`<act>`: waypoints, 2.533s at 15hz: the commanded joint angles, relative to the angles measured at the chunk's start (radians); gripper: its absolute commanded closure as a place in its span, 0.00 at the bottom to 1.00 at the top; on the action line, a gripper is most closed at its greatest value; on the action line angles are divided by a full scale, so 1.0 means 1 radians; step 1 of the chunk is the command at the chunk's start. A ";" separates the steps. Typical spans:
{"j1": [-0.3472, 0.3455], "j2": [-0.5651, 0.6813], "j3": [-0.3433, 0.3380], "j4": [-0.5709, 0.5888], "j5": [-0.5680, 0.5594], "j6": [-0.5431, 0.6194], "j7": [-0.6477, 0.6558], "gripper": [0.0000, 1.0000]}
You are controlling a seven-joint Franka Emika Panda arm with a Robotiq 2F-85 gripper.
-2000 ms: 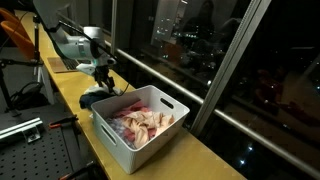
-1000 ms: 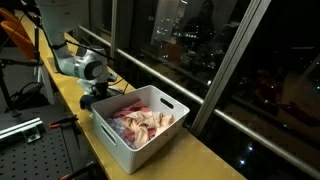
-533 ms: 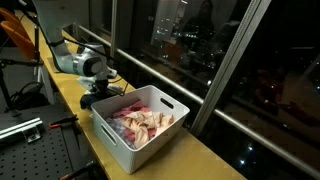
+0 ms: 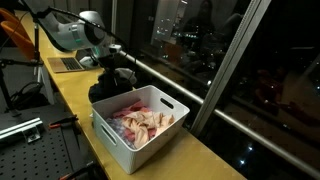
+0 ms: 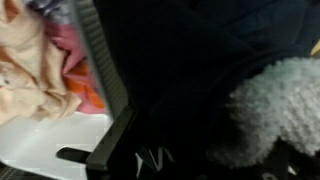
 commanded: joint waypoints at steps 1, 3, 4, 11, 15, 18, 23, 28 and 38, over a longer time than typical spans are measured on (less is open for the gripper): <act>-0.083 -0.251 0.041 -0.090 -0.244 -0.188 0.160 0.99; -0.206 -0.366 0.141 -0.125 -0.310 -0.287 0.193 0.99; -0.276 -0.421 0.194 -0.142 -0.313 -0.327 0.183 0.99; -0.629 -0.525 0.414 -0.150 -0.219 -0.344 0.063 0.99; -0.719 -0.463 0.430 -0.133 -0.202 -0.254 0.029 0.99; -0.765 -0.404 0.422 -0.129 -0.196 -0.167 0.004 0.99; -0.802 -0.323 0.417 -0.104 -0.185 -0.121 -0.032 0.99; -0.802 -0.309 0.415 -0.093 -0.164 -0.124 -0.065 0.73; -0.782 -0.373 0.445 -0.161 -0.186 -0.137 -0.013 0.07</act>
